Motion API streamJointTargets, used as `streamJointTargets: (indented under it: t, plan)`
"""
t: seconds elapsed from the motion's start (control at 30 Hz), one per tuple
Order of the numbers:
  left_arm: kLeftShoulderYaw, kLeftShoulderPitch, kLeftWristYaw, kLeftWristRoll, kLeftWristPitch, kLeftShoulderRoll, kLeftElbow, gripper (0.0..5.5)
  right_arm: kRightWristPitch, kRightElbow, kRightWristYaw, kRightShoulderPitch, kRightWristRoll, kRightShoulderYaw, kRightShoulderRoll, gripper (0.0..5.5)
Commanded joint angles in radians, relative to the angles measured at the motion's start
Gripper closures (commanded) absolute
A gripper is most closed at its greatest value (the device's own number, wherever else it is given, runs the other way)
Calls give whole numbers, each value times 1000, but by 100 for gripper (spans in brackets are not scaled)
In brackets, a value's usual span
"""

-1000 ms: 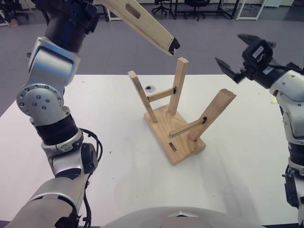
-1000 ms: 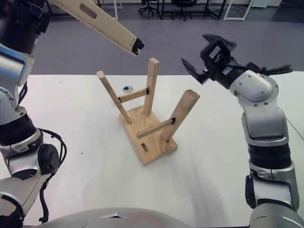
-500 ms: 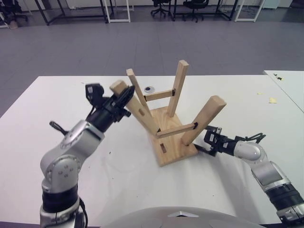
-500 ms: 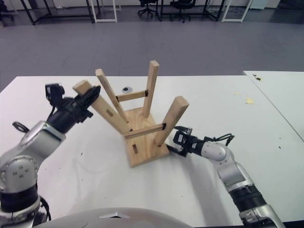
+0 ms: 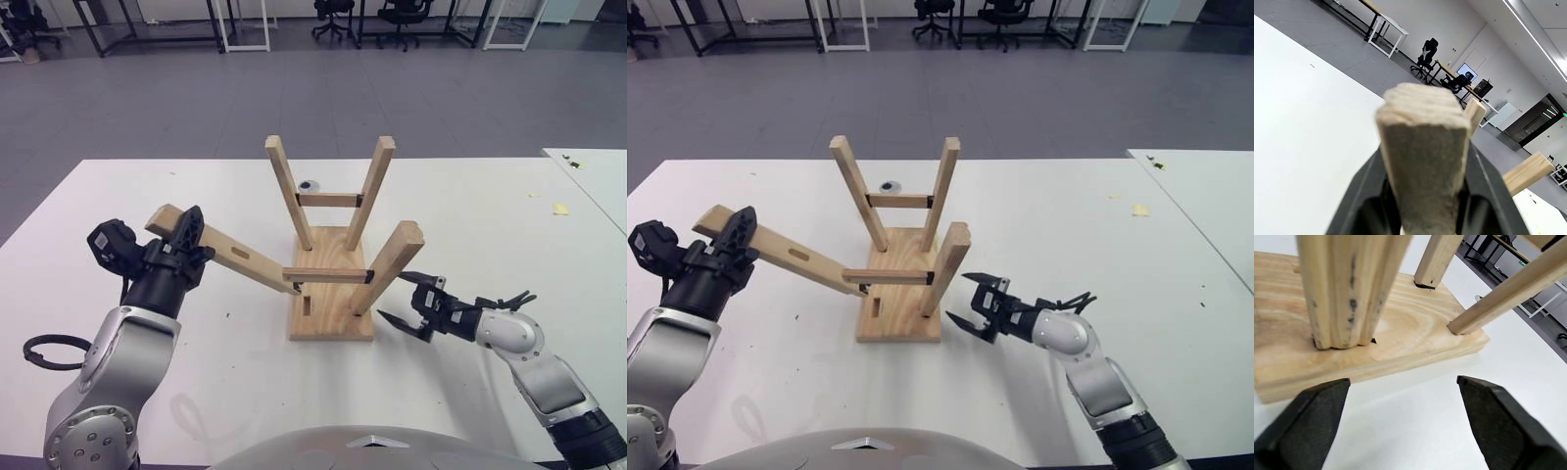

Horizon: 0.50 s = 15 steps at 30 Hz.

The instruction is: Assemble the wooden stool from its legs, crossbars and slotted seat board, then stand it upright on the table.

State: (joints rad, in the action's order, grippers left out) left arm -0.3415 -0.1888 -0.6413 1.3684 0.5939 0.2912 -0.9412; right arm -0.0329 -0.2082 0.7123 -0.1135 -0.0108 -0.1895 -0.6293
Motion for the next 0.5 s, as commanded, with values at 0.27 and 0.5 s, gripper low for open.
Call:
streamJointTargets:
  t: [0.27,0.5]
  plan:
    - [162,-147,82,-226,-75,-52,70,448,-16,12,-20,36,26,31,10,142]
    - [258,-153,64,-438,-9,11,-19,448,-113,-100,-25,68,38,38,4,142]
